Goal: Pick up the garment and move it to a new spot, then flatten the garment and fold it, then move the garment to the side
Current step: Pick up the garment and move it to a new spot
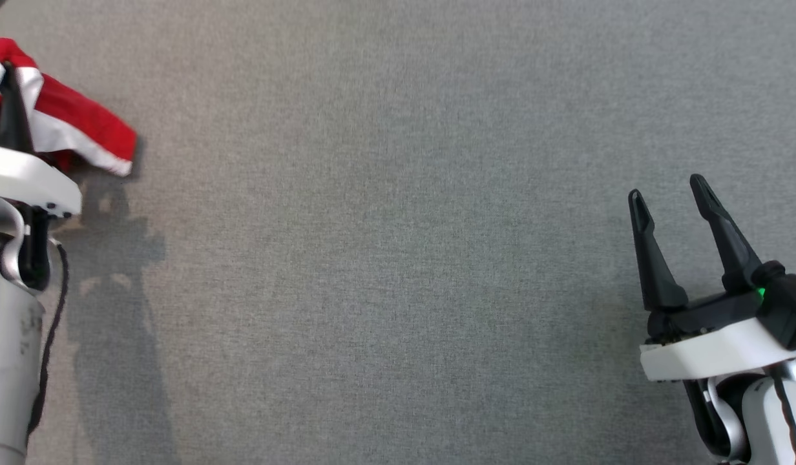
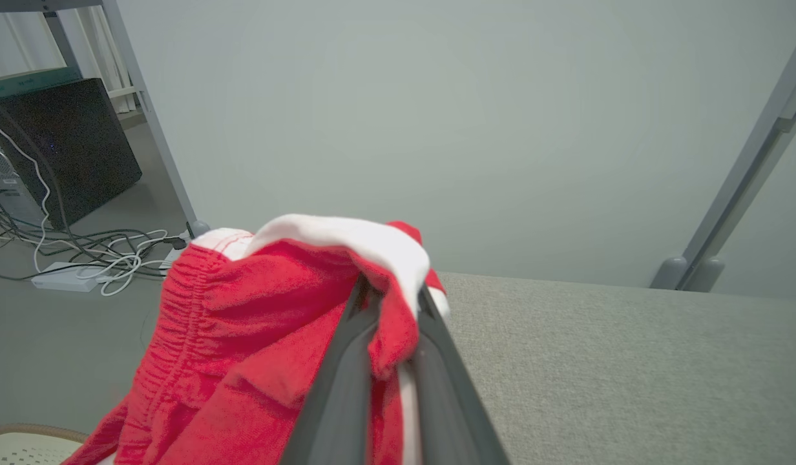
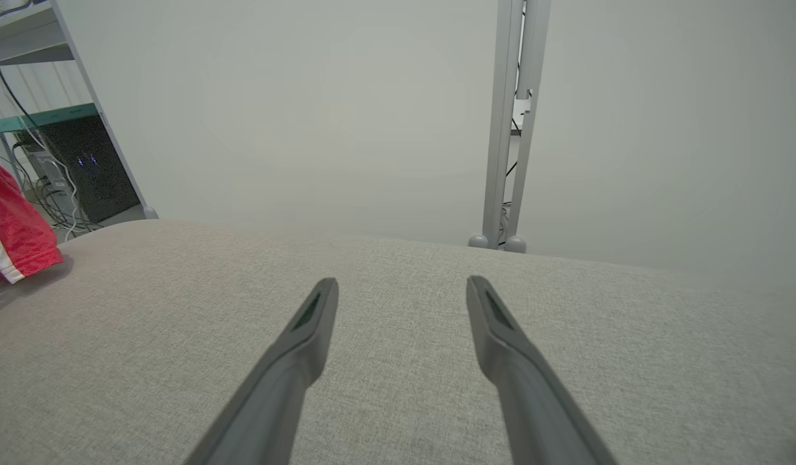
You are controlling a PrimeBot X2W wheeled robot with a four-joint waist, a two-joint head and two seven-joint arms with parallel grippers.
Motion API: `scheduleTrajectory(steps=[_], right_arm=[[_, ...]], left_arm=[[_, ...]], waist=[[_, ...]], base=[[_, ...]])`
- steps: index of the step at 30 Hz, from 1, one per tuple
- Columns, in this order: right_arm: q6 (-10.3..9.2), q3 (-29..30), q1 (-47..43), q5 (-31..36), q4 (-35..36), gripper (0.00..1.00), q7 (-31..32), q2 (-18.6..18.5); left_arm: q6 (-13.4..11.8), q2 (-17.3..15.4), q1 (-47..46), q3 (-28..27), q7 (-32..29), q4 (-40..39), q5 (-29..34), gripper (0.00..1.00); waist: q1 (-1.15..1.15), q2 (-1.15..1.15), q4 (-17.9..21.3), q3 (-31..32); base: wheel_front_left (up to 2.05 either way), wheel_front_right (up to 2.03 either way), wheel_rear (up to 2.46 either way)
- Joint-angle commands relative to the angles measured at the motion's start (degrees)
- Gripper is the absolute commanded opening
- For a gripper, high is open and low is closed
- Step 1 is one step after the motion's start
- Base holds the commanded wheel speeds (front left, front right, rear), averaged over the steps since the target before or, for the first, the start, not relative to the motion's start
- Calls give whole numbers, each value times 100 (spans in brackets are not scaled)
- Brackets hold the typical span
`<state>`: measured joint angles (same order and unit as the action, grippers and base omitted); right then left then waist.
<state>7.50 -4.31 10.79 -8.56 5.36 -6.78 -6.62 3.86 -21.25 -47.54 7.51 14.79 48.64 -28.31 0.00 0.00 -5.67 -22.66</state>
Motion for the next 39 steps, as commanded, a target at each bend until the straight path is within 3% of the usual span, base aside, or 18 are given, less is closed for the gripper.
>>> scheduleTrajectory(steps=[1,10,15,19,23,29,34,39], right_arm=[[-1,14,-100,-41,-32,100,-56,23],[-1,104,-571,-106,-157,100,-71,188],[-2,150,-794,-130,-132,100,-45,254],[-1,155,-868,-158,-86,100,-39,294],[-2,159,-801,-193,-44,100,-75,325],[-1,133,-663,-255,-87,100,-152,345],[-1,137,-593,-306,-153,100,-225,355],[-1,167,-584,-412,-232,100,-347,363]], left_arm=[[-87,-5,243,8,38,-330,92,0],[-611,197,2102,36,4,-3034,411,0],[-966,382,3241,337,-442,-4598,497,0],[-1110,595,3854,742,-821,-5463,536,0],[-1049,810,4006,1165,-1017,-5736,533,0],[-755,1209,3371,1659,-956,-5423,563,0],[-629,1441,2722,1829,-761,-5142,666,0],[-585,1519,2526,1914,-694,-4665,657,0]], waist=[[0,0,39,287],[0,0,224,1029],[0,0,425,1284],[0,0,667,1347],[0,0,937,1232],[0,0,1465,981],[0,0,1899,768],[0,0,2072,541]], base=[[0,0,0],[0,0,0],[0,0,0],[0,0,0],[0,0,0],[0,0,0],[0,0,0],[0,0,0]])
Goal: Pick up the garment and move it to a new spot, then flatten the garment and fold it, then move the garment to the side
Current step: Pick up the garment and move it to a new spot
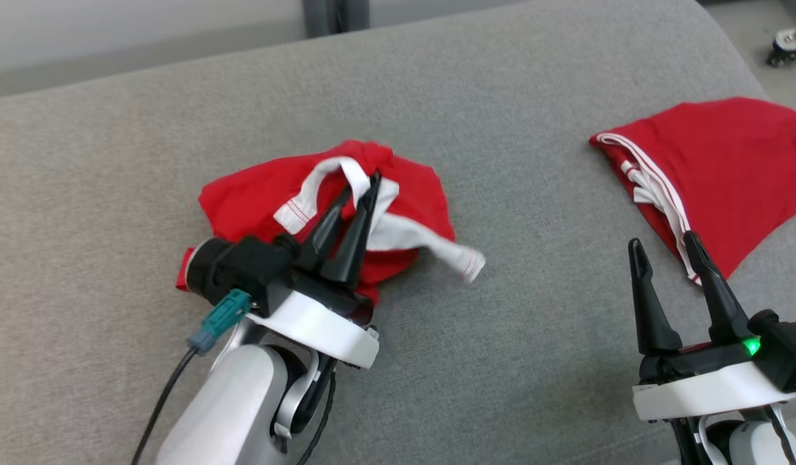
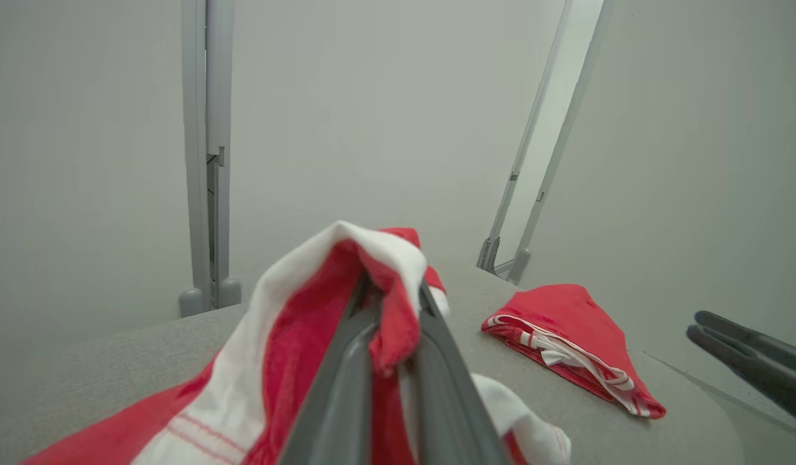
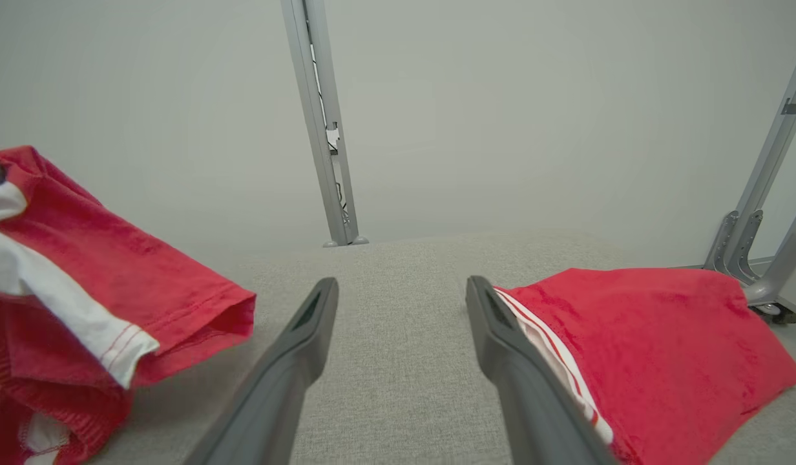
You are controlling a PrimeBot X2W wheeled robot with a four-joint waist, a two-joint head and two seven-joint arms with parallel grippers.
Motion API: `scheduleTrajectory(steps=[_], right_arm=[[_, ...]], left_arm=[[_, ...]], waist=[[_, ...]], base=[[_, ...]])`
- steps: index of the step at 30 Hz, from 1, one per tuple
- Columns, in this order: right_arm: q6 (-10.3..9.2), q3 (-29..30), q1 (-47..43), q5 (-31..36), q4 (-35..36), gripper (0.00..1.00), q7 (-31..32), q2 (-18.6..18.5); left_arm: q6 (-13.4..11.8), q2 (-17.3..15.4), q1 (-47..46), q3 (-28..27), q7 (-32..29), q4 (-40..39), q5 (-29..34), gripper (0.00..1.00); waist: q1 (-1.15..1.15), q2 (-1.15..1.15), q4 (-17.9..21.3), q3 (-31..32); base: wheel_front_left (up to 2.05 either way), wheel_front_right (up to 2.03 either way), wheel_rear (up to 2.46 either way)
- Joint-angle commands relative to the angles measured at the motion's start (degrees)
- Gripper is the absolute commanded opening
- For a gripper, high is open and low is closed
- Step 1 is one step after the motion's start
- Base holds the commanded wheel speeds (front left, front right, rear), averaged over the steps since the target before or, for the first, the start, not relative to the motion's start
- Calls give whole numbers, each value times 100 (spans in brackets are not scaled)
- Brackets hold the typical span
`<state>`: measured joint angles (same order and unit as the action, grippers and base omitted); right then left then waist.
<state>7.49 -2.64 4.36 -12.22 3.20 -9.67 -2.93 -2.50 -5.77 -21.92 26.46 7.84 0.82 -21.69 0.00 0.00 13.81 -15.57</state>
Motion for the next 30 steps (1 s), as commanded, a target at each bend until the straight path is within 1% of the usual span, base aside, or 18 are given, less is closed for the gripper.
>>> scheduleTrajectory(steps=[1,7,8,9,10,16,19,23,30], right_arm=[[0,-13,67,-72,-40,100,-71,-5],[0,-45,160,-169,-147,100,-171,-7],[0,-52,185,-173,-162,100,-173,-7],[0,-57,200,-180,-172,100,-183,-6],[0,-61,207,-174,-171,100,-186,-8],[0,-50,215,-124,-180,100,-161,-9],[0,-60,202,-86,-182,100,-121,-12],[0,-42,108,-16,-178,100,-66,-12],[0,-4,-58,84,-198,100,60,-11]], left_arm=[[73,-17,-27,56,26,227,-11,0],[245,2,146,326,13,1136,-52,0],[260,20,164,361,27,1245,-85,16],[280,27,169,384,53,1350,-69,55],[290,33,173,415,87,1433,-49,100],[340,42,293,511,285,1618,-45,100],[285,-23,421,499,415,1564,-9,100],[77,-146,689,315,581,1333,-8,100],[-435,-353,1060,-351,703,882,-88,100]], waist=[[0,0,132,-204],[0,0,46,-352],[0,0,12,-364],[0,0,-24,-368],[0,0,-61,-370],[0,0,-299,-296],[0,0,-424,-190],[0,0,-604,-10],[0,0,-900,292]], base=[[0,0,0],[0,0,0],[0,0,0],[0,0,0],[0,0,0],[0,0,0],[0,0,0],[0,0,0],[0,0,0]])
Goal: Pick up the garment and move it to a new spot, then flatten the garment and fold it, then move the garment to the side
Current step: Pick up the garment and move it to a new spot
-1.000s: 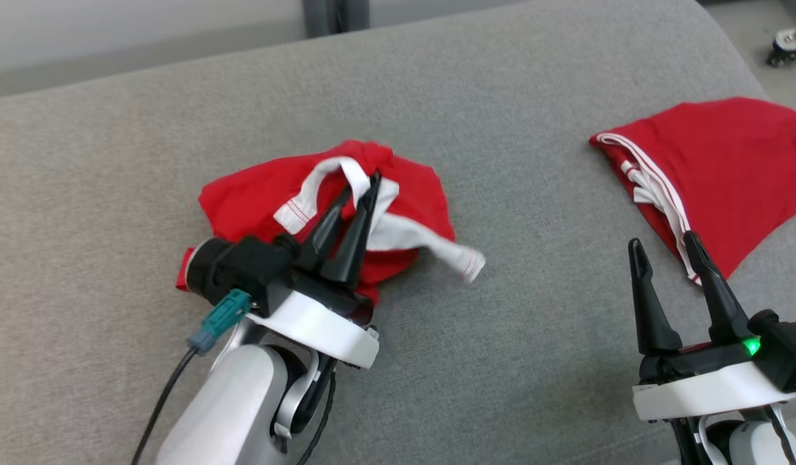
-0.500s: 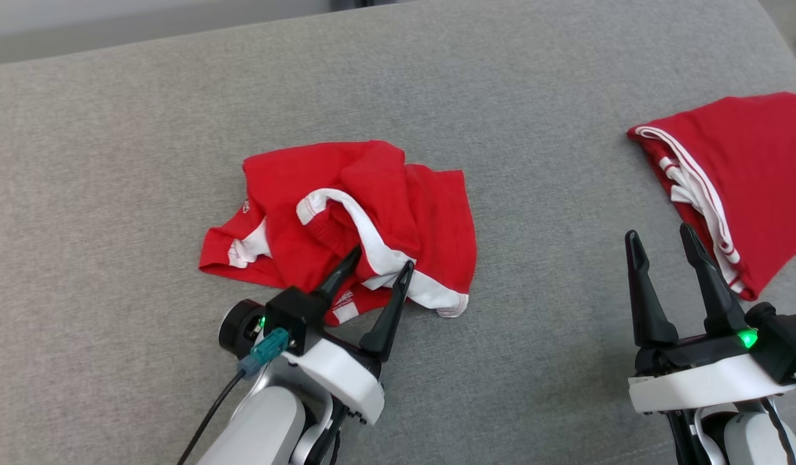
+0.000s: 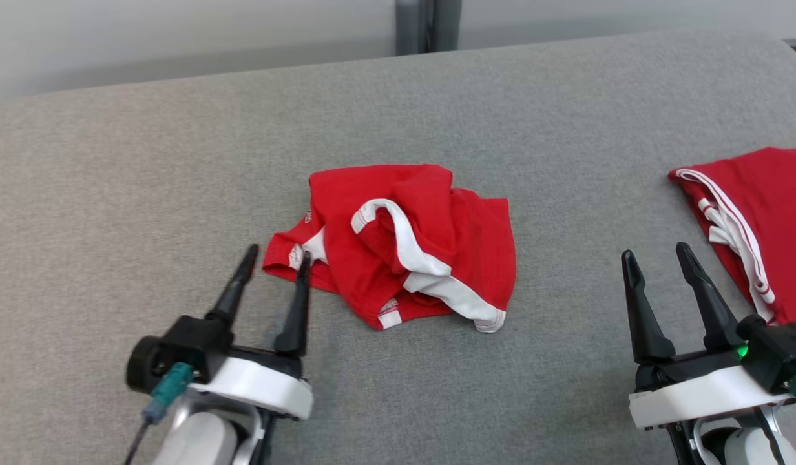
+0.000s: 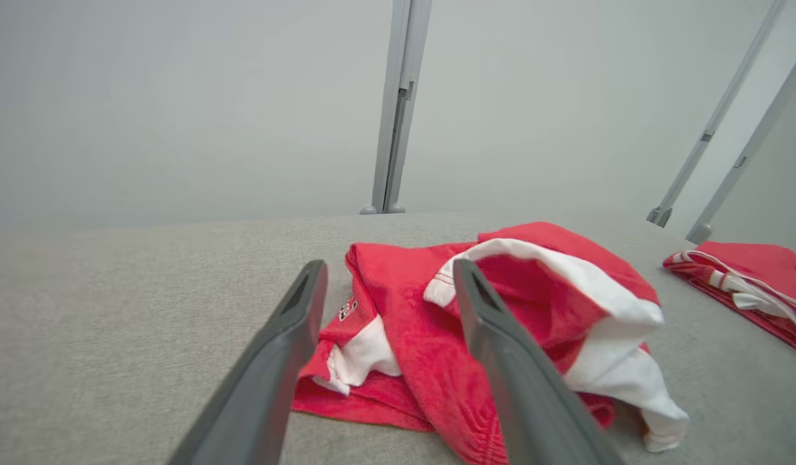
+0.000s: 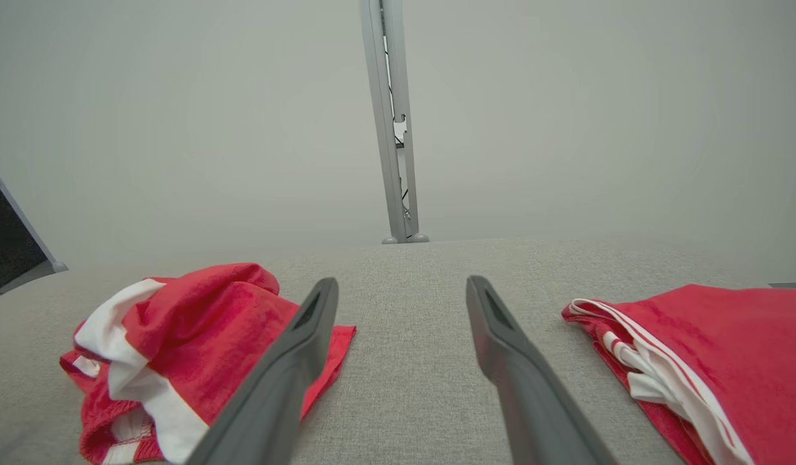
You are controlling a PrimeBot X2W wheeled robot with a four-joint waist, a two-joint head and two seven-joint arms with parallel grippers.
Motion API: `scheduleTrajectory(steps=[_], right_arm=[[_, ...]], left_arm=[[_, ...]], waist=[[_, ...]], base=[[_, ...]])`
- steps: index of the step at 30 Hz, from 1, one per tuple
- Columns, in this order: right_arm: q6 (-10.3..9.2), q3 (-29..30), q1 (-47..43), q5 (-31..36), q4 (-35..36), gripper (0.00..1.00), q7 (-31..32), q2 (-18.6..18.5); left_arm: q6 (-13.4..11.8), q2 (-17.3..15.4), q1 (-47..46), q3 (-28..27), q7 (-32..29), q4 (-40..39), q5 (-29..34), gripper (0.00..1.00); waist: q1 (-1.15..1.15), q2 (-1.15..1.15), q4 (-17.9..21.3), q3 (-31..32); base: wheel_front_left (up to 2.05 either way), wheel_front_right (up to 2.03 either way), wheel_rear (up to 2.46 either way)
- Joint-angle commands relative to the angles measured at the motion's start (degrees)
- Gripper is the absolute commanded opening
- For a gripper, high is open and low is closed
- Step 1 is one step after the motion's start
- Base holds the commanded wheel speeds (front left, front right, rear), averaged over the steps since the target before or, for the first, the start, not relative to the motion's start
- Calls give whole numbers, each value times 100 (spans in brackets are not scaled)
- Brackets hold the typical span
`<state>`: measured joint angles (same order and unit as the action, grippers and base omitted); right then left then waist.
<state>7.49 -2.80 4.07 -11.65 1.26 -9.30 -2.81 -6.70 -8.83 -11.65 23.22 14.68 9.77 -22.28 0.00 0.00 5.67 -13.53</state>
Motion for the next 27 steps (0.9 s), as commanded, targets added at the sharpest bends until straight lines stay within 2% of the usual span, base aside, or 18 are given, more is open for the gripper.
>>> scheduleTrajectory(steps=[1,5,12,27], right_arm=[[0,11,-59,41,-5,100,32,-23],[0,25,-161,103,-9,100,118,-24],[0,-16,-351,182,-89,100,197,-25],[0,27,-704,244,-48,100,346,-67]], left_arm=[[-75,-83,71,-125,28,-55,-41,100],[-303,-304,230,-589,46,-136,-40,100],[-466,-603,653,-1040,57,-207,-96,100],[-538,-694,1392,-1067,-36,-558,-192,100]], waist=[[0,0,-120,125],[0,0,-239,302],[0,0,-319,560],[0,0,-388,932]], base=[[0,0,0],[0,0,0],[0,0,0],[0,0,0]])
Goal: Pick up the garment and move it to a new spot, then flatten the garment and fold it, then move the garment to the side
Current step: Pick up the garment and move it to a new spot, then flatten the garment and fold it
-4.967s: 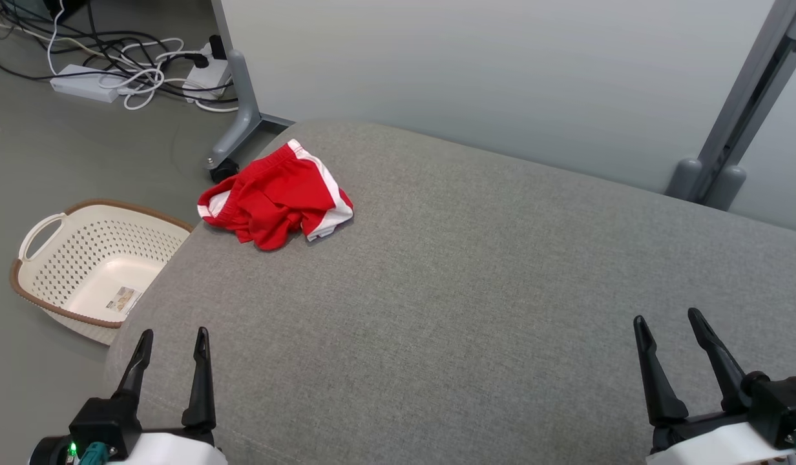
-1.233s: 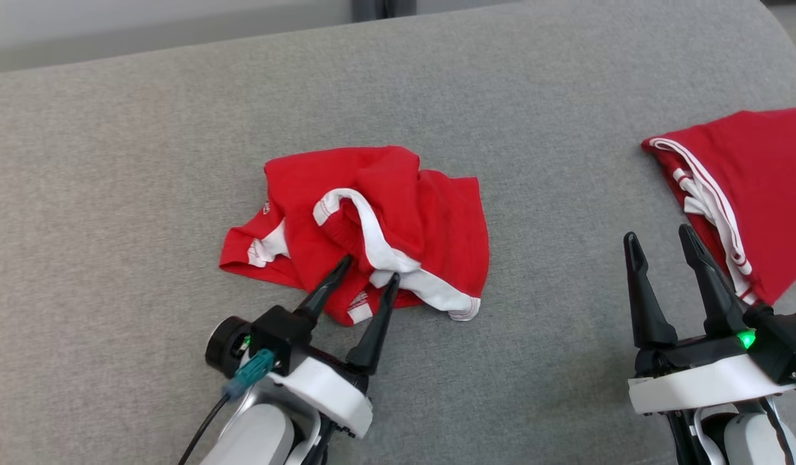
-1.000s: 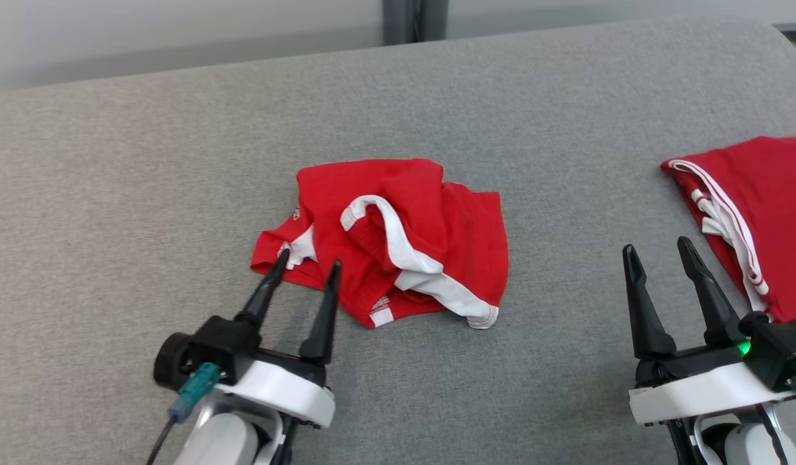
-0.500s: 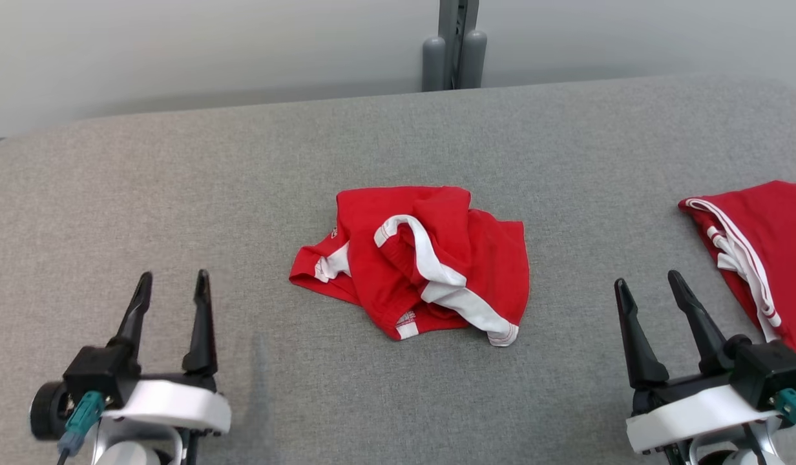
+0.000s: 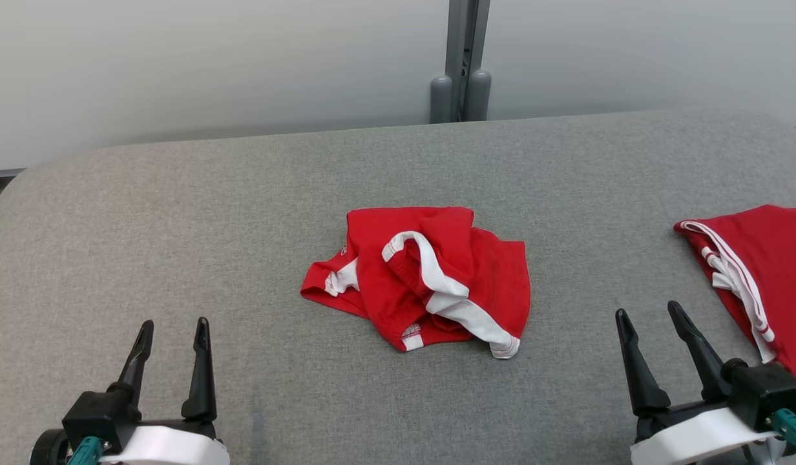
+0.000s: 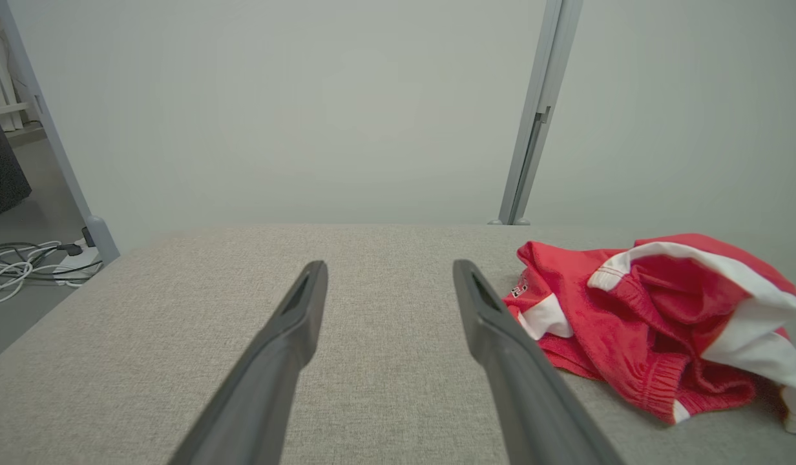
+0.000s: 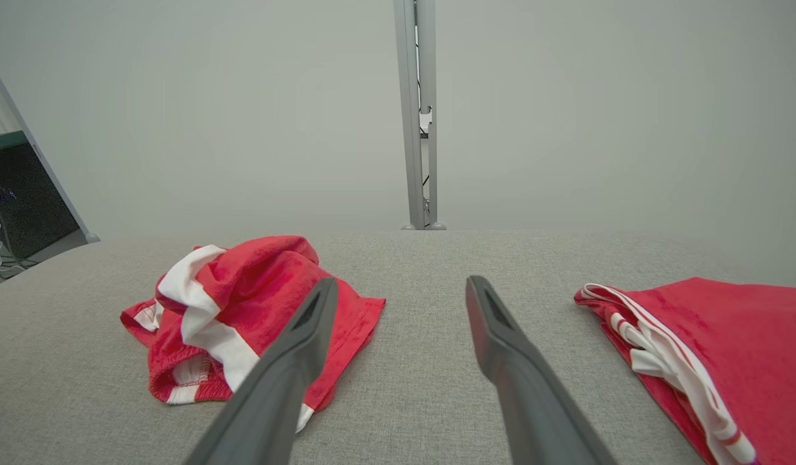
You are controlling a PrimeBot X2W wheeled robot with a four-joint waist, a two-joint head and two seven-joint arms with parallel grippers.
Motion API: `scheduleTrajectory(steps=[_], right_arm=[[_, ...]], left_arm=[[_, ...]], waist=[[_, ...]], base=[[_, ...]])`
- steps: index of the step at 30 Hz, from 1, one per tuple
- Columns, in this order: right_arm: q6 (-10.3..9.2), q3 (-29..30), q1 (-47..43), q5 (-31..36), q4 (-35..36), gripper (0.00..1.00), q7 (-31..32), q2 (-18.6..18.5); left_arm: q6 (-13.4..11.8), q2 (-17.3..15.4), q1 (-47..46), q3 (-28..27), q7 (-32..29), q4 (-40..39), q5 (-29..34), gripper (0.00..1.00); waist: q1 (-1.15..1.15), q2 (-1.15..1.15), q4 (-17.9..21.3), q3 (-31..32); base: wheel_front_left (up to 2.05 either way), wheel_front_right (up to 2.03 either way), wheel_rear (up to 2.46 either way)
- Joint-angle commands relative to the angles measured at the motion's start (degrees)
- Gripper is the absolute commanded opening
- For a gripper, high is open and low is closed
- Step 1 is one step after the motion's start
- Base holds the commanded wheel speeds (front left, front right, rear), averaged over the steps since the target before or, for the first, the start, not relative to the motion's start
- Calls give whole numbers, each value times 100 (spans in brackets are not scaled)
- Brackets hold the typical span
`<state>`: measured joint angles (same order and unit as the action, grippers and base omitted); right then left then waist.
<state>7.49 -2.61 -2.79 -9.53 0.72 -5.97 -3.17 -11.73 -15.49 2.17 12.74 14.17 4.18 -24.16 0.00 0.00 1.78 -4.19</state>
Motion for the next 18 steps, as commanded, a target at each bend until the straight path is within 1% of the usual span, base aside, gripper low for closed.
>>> scheduleTrajectory(steps=[1,12,18], right_arm=[[0,9,-23,34,16,100,24,-30],[0,11,-33,22,52,100,46,-15],[0,-110,93,31,-112,100,95,-55]], left_arm=[[-45,-33,23,-12,12,-32,1,100],[-103,-34,68,68,-78,-246,3,100],[-104,-18,-60,117,-88,-332,20,100]], waist=[[0,0,-2,-1],[0,0,-44,-35],[0,0,-128,-173]], base=[[0,0,0],[0,0,0],[0,0,0]])
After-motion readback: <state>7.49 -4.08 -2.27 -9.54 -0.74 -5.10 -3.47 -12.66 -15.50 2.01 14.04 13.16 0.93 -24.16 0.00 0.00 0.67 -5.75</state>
